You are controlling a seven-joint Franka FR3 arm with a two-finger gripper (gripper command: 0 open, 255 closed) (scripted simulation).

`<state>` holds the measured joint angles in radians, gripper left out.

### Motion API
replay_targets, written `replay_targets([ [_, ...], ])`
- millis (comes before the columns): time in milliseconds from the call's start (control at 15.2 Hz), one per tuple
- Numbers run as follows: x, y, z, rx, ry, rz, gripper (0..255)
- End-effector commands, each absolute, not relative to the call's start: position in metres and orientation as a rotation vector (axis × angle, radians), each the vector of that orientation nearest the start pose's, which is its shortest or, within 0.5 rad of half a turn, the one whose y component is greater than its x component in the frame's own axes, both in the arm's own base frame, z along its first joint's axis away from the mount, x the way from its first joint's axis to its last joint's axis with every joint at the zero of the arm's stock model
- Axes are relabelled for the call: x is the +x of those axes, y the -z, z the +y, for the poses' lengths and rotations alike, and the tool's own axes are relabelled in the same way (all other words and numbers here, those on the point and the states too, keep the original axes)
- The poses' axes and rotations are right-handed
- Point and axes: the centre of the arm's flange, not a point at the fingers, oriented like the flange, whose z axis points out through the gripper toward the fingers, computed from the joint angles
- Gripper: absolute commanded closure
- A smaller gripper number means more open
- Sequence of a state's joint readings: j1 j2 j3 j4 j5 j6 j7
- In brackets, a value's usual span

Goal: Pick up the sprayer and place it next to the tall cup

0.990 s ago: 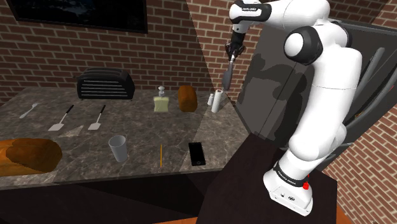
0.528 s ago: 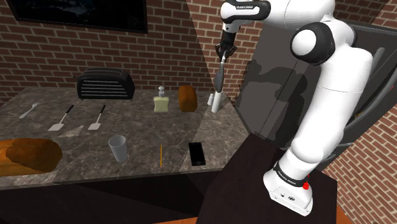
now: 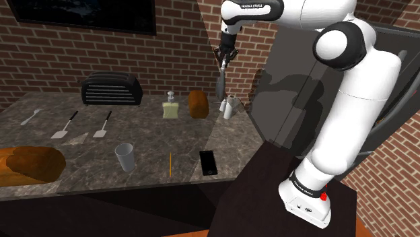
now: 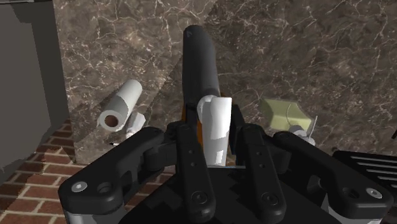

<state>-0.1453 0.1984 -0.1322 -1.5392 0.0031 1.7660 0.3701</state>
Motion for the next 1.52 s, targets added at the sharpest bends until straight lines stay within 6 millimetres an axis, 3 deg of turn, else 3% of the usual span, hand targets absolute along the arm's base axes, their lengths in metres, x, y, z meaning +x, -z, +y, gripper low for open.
replay_targets([
  [0,0.61,-0.538,-0.137,-2.999,0.05,1.005,255],
  [1452,0.673,-0.539,0.146,-2.999,0.05,1.005,255],
])
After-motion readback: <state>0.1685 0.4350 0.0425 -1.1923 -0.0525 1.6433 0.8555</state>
